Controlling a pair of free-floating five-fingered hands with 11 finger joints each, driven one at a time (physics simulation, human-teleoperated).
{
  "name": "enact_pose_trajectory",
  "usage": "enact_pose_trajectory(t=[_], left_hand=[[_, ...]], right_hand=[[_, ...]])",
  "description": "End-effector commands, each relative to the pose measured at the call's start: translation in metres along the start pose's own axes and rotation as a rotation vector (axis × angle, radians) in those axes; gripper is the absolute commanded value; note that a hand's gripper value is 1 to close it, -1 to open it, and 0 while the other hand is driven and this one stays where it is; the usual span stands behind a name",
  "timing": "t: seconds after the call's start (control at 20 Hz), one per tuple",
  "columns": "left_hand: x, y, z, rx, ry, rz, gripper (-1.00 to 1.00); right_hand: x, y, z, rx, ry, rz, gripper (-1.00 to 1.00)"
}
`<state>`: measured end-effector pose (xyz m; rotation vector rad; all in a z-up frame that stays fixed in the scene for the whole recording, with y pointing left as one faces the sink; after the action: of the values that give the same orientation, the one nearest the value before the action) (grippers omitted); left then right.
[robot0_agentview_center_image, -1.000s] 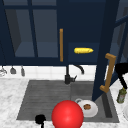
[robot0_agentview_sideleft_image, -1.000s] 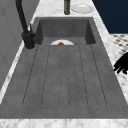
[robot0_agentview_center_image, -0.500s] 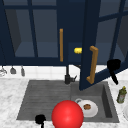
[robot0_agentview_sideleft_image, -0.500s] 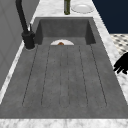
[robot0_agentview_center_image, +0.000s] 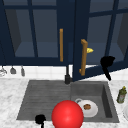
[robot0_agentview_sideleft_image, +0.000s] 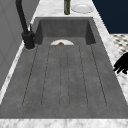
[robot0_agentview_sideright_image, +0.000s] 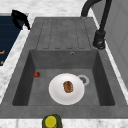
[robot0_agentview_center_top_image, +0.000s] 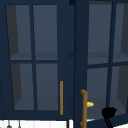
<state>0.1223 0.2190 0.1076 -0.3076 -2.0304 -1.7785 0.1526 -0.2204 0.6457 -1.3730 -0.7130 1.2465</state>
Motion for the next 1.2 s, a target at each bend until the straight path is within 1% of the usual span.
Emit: enact_pose_trajectory(t=[0.0,0.2,1.15], left_hand=[[0.0,0.0,0.0,0.0,0.0,0.0,0.0],[0.0,0.0,0.0,0.0,0.0,0.0,0.0],[0.0,0.0,0.0,0.0,0.0,0.0,0.0]], right_hand=[[0.015,0.001,-0.016,0.023,0.082,-0.007,-1.0],[0.031,-0.001,-0.029,0.01,0.124,-0.014,-1.0],[0.097,-0.003,-0.084,-0.062,0.373,-0.052,-1.0]])
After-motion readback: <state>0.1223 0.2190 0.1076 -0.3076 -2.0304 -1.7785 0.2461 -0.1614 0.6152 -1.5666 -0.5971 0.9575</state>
